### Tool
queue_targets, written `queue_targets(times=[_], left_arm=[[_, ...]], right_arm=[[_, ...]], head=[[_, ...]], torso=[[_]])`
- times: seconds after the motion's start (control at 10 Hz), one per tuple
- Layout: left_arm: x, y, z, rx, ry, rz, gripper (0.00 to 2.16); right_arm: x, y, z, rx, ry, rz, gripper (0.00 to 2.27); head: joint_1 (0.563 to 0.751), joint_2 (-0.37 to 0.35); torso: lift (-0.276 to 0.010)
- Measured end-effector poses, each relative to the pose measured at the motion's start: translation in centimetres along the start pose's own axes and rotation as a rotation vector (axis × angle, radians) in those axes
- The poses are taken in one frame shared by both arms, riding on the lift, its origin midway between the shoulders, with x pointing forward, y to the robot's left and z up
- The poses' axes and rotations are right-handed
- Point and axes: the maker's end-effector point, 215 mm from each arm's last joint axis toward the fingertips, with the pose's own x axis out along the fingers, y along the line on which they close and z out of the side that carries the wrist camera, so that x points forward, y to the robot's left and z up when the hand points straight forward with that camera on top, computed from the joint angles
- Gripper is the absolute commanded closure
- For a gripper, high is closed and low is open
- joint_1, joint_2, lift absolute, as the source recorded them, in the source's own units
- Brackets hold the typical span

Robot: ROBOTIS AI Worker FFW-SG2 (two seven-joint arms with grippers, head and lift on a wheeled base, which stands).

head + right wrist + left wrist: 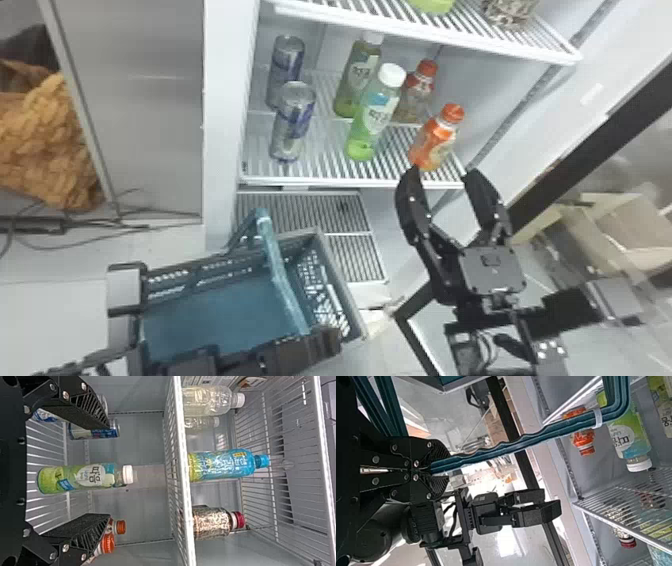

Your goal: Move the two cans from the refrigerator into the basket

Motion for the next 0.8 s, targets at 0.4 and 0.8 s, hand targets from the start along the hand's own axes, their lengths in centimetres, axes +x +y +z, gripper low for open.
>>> queue_targets(times=[0.4, 0.8], left_arm=[[-0.03, 0.07, 0.13, 0.003, -0.001, 0.004, 1.21], [-0.05, 0.09, 0.23, 0.004, -0.003, 0.004, 1.21]], right_arm=[[0.06, -0.01, -0.17, 0.002, 0.006, 0.0, 0.23], [0.16, 0.07, -0.51, 0.004, 0.017, 0.004, 0.23]], head=[[0.695, -0.35], [0.695, -0.35]], torso=[[-0.276], [-0.276]])
